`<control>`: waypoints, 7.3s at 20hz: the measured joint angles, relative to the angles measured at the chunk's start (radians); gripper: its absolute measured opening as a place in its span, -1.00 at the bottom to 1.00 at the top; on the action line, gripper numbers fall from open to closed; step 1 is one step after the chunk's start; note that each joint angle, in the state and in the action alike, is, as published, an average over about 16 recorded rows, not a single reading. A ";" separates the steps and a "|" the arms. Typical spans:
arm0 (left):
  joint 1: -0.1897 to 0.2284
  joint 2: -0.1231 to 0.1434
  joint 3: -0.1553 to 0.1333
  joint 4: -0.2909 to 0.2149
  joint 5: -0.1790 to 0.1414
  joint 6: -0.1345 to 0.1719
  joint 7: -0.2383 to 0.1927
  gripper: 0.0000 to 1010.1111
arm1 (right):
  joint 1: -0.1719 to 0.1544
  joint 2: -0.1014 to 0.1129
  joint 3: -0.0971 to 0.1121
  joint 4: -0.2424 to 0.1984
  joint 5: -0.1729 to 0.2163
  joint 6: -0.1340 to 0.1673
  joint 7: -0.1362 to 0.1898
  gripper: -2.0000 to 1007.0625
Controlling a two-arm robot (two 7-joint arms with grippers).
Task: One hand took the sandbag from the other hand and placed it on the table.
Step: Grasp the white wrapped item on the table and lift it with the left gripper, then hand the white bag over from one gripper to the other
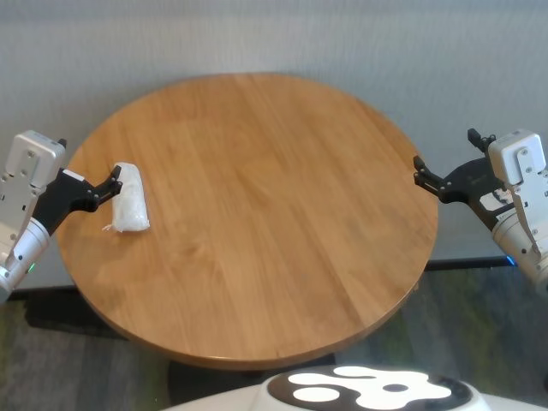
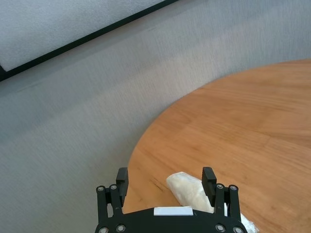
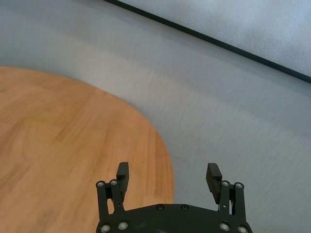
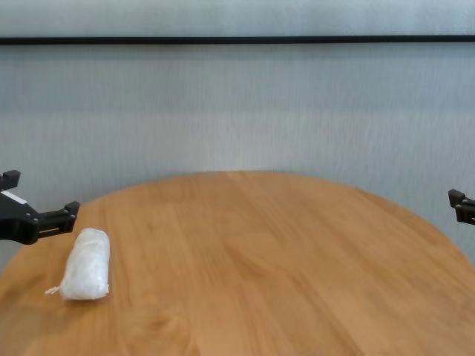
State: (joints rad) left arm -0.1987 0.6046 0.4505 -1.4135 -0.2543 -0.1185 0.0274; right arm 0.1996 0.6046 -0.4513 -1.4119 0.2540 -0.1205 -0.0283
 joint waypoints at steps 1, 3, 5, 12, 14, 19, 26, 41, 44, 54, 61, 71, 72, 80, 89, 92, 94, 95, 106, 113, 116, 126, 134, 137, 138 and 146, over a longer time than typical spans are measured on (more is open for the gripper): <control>0.001 0.000 -0.001 -0.002 0.000 0.002 0.000 0.98 | 0.000 0.000 0.000 0.000 0.000 0.000 0.000 0.99; 0.004 0.001 -0.004 -0.009 -0.003 0.014 -0.001 0.98 | 0.000 0.000 0.000 0.000 0.000 0.000 0.000 0.99; 0.008 0.002 -0.009 -0.020 -0.008 0.032 -0.002 0.98 | 0.000 0.000 0.000 0.000 0.000 0.000 0.000 0.99; 0.031 0.008 -0.039 -0.083 -0.045 0.137 -0.017 0.98 | 0.000 0.000 0.000 0.000 0.000 0.000 0.000 0.99; 0.039 0.008 -0.050 -0.104 -0.061 0.175 -0.024 0.98 | 0.000 0.000 0.000 0.000 0.000 0.000 0.000 0.99; 0.052 -0.005 -0.083 -0.153 -0.119 0.287 -0.040 0.98 | 0.000 0.000 0.000 0.000 0.000 0.000 0.000 0.99; 0.042 -0.050 -0.116 -0.181 -0.188 0.425 -0.048 0.98 | 0.000 0.000 0.000 0.000 0.000 0.000 0.000 0.99; -0.040 -0.164 -0.099 -0.127 -0.178 0.617 0.005 0.98 | 0.000 0.000 0.000 0.000 0.000 0.000 0.000 0.99; -0.055 -0.186 -0.097 -0.105 -0.168 0.628 0.014 0.98 | 0.000 0.000 0.000 0.000 0.000 0.000 0.000 0.99; -0.082 -0.243 -0.114 -0.045 -0.157 0.646 0.027 0.98 | 0.000 0.000 0.000 0.000 0.000 0.000 0.000 0.99; -0.089 -0.268 -0.125 -0.028 -0.152 0.685 0.036 0.98 | 0.000 0.000 0.000 0.000 0.000 0.000 0.000 0.99; -0.099 -0.293 -0.124 -0.018 -0.120 0.741 0.061 0.98 | 0.000 0.000 0.000 0.000 0.000 0.000 0.000 0.99; -0.100 -0.295 -0.123 -0.016 -0.117 0.745 0.063 0.98 | 0.000 0.000 0.000 0.000 0.000 0.000 0.000 0.99; -0.107 -0.316 -0.123 0.007 -0.093 0.760 0.071 0.98 | 0.000 0.000 0.000 0.000 0.000 0.000 0.000 0.99; -0.110 -0.336 -0.132 0.037 -0.076 0.758 0.068 0.98 | 0.000 0.000 0.000 0.000 0.000 0.000 0.000 0.99; -0.111 -0.340 -0.136 0.045 -0.072 0.752 0.059 0.98 | 0.000 0.000 0.000 0.000 0.000 0.000 0.000 0.99; -0.111 -0.342 -0.139 0.050 -0.071 0.747 0.051 0.98 | 0.000 0.000 0.000 0.000 0.000 0.000 0.000 0.99; -0.110 -0.343 -0.140 0.052 -0.070 0.744 0.047 0.98 | 0.000 0.000 0.000 0.000 0.000 0.000 0.000 0.99; -0.110 -0.347 -0.146 0.066 -0.068 0.717 0.017 0.98 | 0.000 0.000 0.000 0.000 0.000 0.000 0.000 0.99; -0.109 -0.347 -0.146 0.066 -0.069 0.716 0.018 0.93 | 0.000 0.000 0.000 0.000 0.000 0.000 0.000 0.99; -0.109 -0.346 -0.146 0.065 -0.070 0.716 0.019 0.86 | 0.000 0.000 0.000 0.000 0.000 0.000 0.000 0.99; -0.108 -0.346 -0.145 0.064 -0.070 0.717 0.020 0.45 | 0.000 0.000 0.000 0.000 0.000 0.000 0.000 0.99; -0.108 -0.345 -0.144 0.063 -0.070 0.717 0.021 0.21 | 0.000 0.000 0.000 0.000 0.000 0.000 0.000 0.99; -0.108 -0.345 -0.144 0.063 -0.070 0.717 0.021 0.18 | 0.000 0.000 0.000 0.000 0.000 0.000 0.000 0.99; -0.108 -0.345 -0.144 0.063 -0.070 0.717 0.021 0.17 | 0.000 0.000 0.000 0.000 0.000 0.000 0.000 0.99; -0.108 -0.345 -0.144 0.062 -0.070 0.718 0.021 0.15 | 0.000 0.000 0.000 0.000 0.000 0.000 0.000 0.99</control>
State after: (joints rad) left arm -0.3067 0.2594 0.3061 -1.3512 -0.3246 0.5992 0.0484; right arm 0.1996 0.6046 -0.4513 -1.4119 0.2540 -0.1205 -0.0283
